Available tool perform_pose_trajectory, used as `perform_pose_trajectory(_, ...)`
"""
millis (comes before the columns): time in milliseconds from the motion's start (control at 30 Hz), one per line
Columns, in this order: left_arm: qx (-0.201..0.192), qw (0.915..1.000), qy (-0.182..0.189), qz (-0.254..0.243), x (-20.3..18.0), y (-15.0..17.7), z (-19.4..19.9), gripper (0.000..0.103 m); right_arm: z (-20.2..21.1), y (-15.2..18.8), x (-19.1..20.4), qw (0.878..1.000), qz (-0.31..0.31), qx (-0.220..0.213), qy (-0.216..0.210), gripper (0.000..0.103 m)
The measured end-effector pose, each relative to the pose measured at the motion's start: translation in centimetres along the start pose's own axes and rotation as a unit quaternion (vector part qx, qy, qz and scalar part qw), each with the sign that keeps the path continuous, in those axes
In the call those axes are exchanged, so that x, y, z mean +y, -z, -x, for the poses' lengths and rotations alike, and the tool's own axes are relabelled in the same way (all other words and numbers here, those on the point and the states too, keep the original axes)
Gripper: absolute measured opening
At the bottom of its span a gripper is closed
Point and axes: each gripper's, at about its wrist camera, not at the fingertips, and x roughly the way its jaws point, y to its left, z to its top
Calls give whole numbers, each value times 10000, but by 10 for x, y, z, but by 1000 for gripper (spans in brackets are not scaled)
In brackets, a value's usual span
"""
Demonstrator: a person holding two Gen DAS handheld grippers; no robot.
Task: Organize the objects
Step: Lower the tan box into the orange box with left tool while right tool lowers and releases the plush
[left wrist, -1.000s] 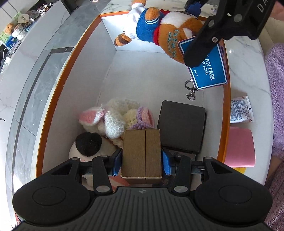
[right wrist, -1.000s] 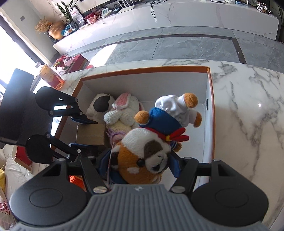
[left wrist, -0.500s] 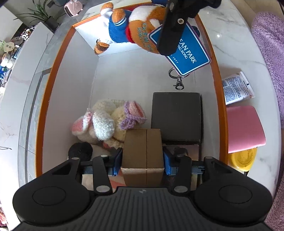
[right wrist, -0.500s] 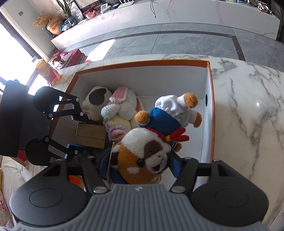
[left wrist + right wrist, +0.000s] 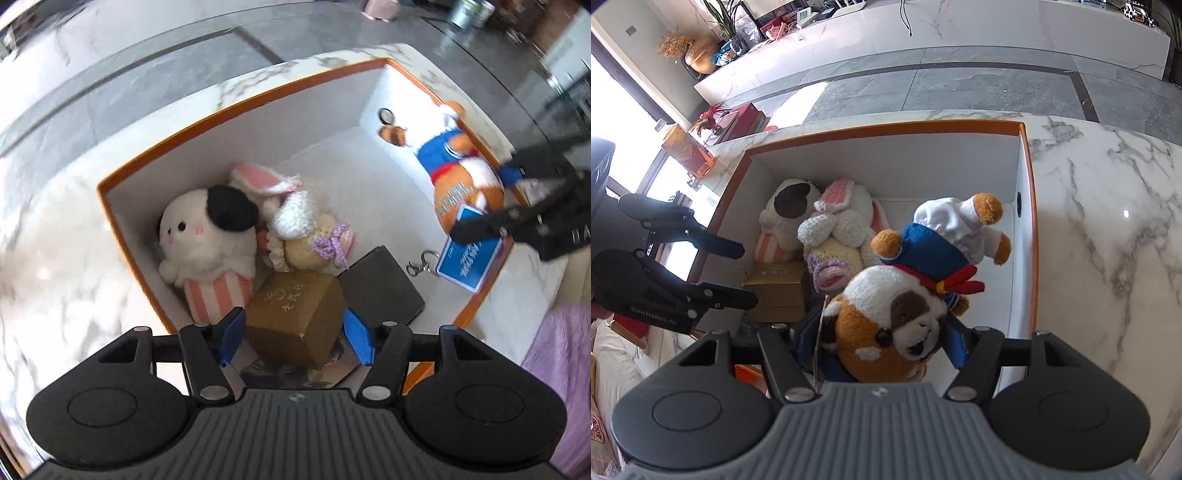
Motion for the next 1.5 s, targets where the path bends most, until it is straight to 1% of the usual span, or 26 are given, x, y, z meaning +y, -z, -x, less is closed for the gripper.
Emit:
perform_pose_trajectory(33,46,9997,33,225,2,-1,-2,69,0,0,0,10000,-4,8,9,68)
perform_pose_trajectory(100,174,9985,86,510,3,-2,-6,68,-1,-2,1,10000,-11,29,31,68)
perform_pose_trajectory(133,166,9985,36,527,1,-4,-6,65,-1,-2,1,10000,-20,40,40,68)
perform_pose_trajectory(167,232,9983,11,539,0,-6,-8,65,-1,-2,1,10000,-31,49,47,68)
perform_pose_trajectory(233,233,9983,15,530,-1,-8,-14,64,-1,-2,1,10000,-45,57,53,68)
perform_pose_trajectory(300,261,9987,-112,413,-3,-10,-16,57,-1,-2,1,10000,-56,54,57,68)
perform_pose_trajectory(367,278,9990,-131,335,2,-10,-19,44,-1,-1,1,9999,-66,50,58,68)
perform_pose_trajectory(467,329,9977,149,577,16,-16,-17,38,-2,-1,1,10000,-63,53,56,68)
perform_pose_trajectory(533,330,9972,270,622,24,-16,-14,36,-2,-1,1,9999,-63,55,56,68)
perform_pose_trajectory(633,446,9950,460,771,33,-24,-16,34,-2,-1,2,10000,-49,59,54,68)
perform_pose_trajectory(733,371,9918,719,993,42,-22,-9,27,-3,-2,2,9999,-52,70,50,68)
perform_pose_trajectory(833,314,9887,929,1135,50,-20,-7,24,-6,-2,3,9999,-65,91,44,68)
perform_pose_trajectory(933,197,9864,1097,1208,53,-19,-6,23,-9,-3,5,9999,-62,119,37,68)
perform_pose_trajectory(1000,213,9845,1128,1324,58,-18,-6,17,-11,-3,7,9999,-44,129,35,68)
perform_pose_trajectory(1033,291,9851,989,1379,62,-19,-7,5,-11,-3,8,9999,-36,133,34,68)
perform_pose_trajectory(1067,361,9876,806,1300,61,-20,-9,3,-12,-3,10,9999,-26,136,38,68)
perform_pose_trajectory(1167,371,9916,581,1093,56,-20,-8,3,-11,-4,12,9999,3,129,23,68)
perform_pose_trajectory(1267,389,9974,155,587,38,-19,-9,3,-11,-5,11,9999,5,146,35,68)
perform_pose_trajectory(1300,384,9979,123,504,34,-19,-10,3,-12,-5,11,9999,10,154,27,68)
perform_pose_trajectory(1367,331,9978,202,536,31,-19,-10,12,-13,-7,12,9998,67,187,50,68)
perform_pose_trajectory(1400,288,9978,261,540,31,-18,-8,14,-13,-8,13,9996,165,204,107,68)
perform_pose_trajectory(1500,173,9983,268,489,30,-16,-5,16,-16,-15,19,9965,692,277,380,68)
